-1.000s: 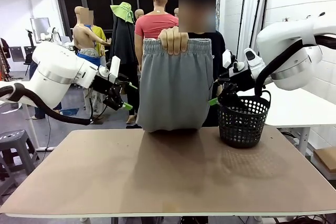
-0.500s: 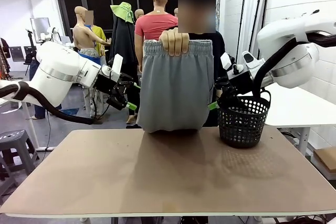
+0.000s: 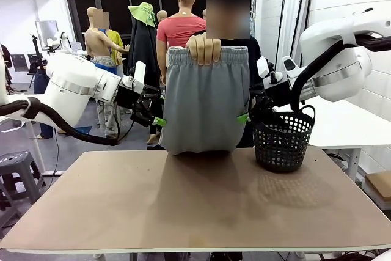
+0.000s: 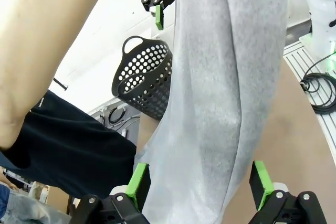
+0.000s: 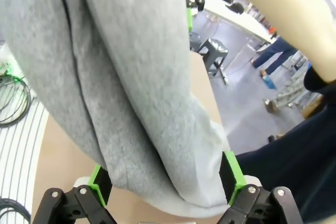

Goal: Fold the training pants.
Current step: Grab both ends of the Training pants handed by a person.

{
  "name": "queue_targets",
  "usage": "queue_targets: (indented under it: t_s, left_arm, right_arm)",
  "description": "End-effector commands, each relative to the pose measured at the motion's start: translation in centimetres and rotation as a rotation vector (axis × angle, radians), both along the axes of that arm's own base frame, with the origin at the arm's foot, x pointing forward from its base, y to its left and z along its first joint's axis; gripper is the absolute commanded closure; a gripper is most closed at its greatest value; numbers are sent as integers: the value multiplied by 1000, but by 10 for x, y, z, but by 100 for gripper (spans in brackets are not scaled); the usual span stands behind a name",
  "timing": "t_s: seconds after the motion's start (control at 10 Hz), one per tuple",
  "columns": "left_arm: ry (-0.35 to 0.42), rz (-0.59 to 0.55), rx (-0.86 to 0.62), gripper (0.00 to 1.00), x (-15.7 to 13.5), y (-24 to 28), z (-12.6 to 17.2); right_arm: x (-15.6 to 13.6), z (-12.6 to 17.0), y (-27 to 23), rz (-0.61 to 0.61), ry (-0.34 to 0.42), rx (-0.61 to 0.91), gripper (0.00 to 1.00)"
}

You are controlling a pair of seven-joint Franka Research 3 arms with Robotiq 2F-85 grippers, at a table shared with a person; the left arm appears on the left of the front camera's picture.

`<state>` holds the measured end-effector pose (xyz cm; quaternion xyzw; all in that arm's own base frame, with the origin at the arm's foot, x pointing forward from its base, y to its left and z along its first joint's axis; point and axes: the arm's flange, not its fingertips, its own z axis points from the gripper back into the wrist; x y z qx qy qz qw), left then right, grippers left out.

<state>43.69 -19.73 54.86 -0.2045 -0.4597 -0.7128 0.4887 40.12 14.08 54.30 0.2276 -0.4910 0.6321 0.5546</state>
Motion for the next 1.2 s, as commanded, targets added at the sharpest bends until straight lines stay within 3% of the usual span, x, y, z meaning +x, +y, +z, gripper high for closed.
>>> queue_targets:
  t_s: [0.0,0.4,1.1]
  left_arm:
    - [-3,-37,-48,0,0,1,-7]
    - [85,-118,-141,0,-7,-5,-8]
    - [101,-97,-271,0,-20,-15,-1]
  right_arm:
    - [-1,-9,0,24,-26,36,0]
    - [-2,-10,1,57,-19,70,0]
    - [-7,-2,4,86,-25,138,0]
